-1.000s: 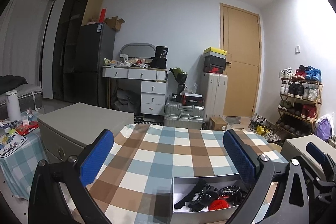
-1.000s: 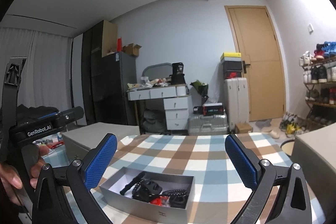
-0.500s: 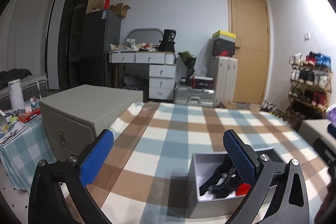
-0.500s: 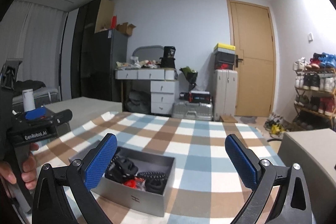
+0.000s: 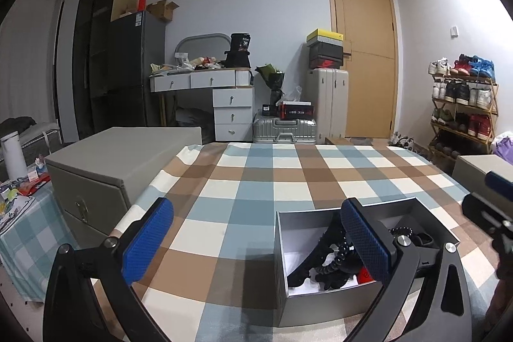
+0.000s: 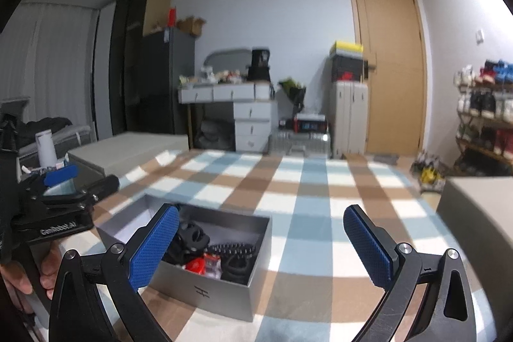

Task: Organize jewelry

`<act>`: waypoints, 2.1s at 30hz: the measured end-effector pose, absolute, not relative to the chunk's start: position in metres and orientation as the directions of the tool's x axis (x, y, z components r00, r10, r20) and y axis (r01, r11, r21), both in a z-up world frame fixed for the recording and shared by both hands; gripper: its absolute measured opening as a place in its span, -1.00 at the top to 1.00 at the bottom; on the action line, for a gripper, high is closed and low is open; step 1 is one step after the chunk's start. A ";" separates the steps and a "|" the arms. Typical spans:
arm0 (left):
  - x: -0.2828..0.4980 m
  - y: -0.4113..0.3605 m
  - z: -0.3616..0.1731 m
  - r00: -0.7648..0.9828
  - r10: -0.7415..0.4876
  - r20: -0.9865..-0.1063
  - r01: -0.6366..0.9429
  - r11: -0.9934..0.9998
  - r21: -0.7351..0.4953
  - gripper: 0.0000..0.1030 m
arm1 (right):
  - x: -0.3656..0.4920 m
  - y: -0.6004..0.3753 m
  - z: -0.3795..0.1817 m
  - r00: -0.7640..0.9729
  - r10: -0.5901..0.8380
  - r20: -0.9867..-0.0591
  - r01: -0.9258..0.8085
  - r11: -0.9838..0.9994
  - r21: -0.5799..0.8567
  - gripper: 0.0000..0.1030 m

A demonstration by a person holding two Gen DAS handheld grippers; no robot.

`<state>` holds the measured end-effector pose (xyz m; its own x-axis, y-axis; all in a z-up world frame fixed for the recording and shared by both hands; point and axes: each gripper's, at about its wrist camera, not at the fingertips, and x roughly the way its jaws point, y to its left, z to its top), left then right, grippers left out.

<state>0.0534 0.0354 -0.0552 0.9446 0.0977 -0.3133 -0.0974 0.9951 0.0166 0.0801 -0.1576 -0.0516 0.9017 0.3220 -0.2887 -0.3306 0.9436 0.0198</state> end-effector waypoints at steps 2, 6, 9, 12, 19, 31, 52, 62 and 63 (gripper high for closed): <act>0.053 0.035 -0.055 0.946 0.089 -0.312 -0.089 0.996 0.013 -0.98 | 0.079 -0.157 -0.051 0.902 0.325 -0.283 -0.334 0.942 0.015 -1.00; 0.054 0.035 -0.054 0.946 0.085 -0.311 -0.086 0.996 0.011 -0.98 | 0.078 -0.157 -0.051 0.897 0.339 -0.283 -0.348 0.937 0.017 -1.00; 0.056 0.033 -0.054 0.946 0.086 -0.312 -0.087 0.996 0.010 -0.98 | 0.079 -0.157 -0.051 0.895 0.341 -0.286 -0.351 0.936 0.018 -1.00; 0.055 0.034 -0.054 0.946 0.086 -0.312 -0.087 0.996 0.010 -0.98 | 0.079 -0.157 -0.051 0.894 0.345 -0.288 -0.354 0.935 0.019 -1.00; 0.055 0.033 -0.054 0.946 0.086 -0.313 -0.087 0.996 0.010 -0.98 | 0.082 -0.156 -0.051 0.885 0.355 -0.301 -0.365 0.931 0.025 -1.00; 0.056 0.033 -0.055 0.946 0.086 -0.313 -0.088 0.996 0.010 -0.98 | 0.080 -0.155 -0.050 0.889 0.355 -0.288 -0.366 0.931 0.017 -1.00; 0.055 0.033 -0.054 0.946 0.086 -0.313 -0.087 0.996 0.010 -0.98 | 0.080 -0.155 -0.050 0.890 0.355 -0.288 -0.365 0.931 0.017 -1.00; 0.056 0.033 -0.054 0.946 0.086 -0.313 -0.087 0.996 0.010 -0.98 | 0.080 -0.155 -0.050 0.890 0.355 -0.288 -0.365 0.931 0.017 -1.00; 0.056 0.034 -0.055 0.946 0.086 -0.313 -0.088 0.996 0.010 -0.98 | 0.080 -0.155 -0.050 0.890 0.355 -0.288 -0.365 0.931 0.017 -1.00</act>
